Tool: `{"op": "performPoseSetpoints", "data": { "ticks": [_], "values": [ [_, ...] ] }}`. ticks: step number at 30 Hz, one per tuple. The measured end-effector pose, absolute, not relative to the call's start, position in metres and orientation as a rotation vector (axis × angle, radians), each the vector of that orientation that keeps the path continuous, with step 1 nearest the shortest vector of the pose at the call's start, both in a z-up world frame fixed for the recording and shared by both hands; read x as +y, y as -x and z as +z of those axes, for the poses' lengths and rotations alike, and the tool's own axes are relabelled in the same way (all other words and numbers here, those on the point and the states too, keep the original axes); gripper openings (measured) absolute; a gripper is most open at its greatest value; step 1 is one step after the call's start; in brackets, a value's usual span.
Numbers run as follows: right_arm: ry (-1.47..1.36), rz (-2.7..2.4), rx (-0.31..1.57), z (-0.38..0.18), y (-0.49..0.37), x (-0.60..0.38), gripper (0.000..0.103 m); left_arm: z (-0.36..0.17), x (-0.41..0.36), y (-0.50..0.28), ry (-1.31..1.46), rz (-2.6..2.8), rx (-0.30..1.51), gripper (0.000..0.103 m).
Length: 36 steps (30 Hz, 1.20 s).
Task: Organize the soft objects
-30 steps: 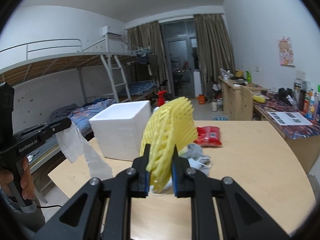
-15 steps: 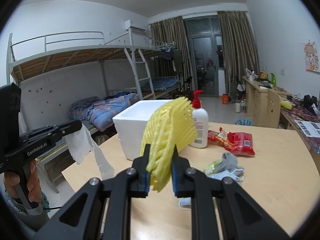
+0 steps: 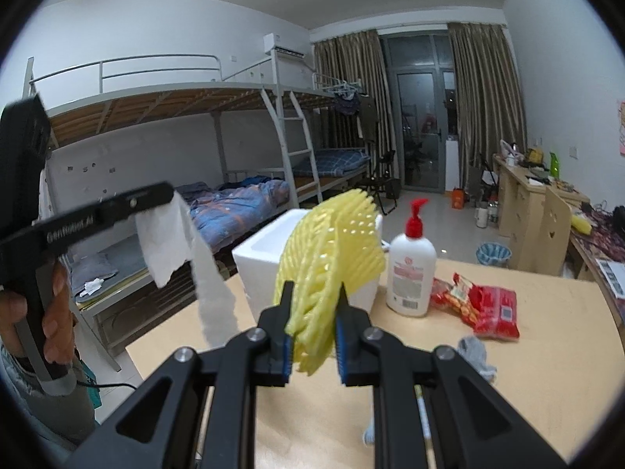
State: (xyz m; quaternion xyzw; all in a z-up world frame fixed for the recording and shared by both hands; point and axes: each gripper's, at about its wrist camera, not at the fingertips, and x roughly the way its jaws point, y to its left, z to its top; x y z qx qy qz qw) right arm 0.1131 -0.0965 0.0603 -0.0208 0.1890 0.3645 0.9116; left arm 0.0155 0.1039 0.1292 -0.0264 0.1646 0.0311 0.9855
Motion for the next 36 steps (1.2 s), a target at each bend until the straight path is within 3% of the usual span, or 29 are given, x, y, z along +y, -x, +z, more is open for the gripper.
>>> {"op": "performPoseSetpoints", "data": {
  "ticks": [19, 36],
  "values": [
    [0.042, 0.73, 0.382, 0.067, -0.127, -0.092, 0.02, 0.207, 0.126, -0.128, 0.053, 0.038, 0.434, 0.0],
    [0.043, 0.725, 0.402, 0.075, -0.138, -0.081, 0.02, 0.175, 0.13, -0.229, 0.073, 0.057, 0.612, 0.0]
  ]
}}
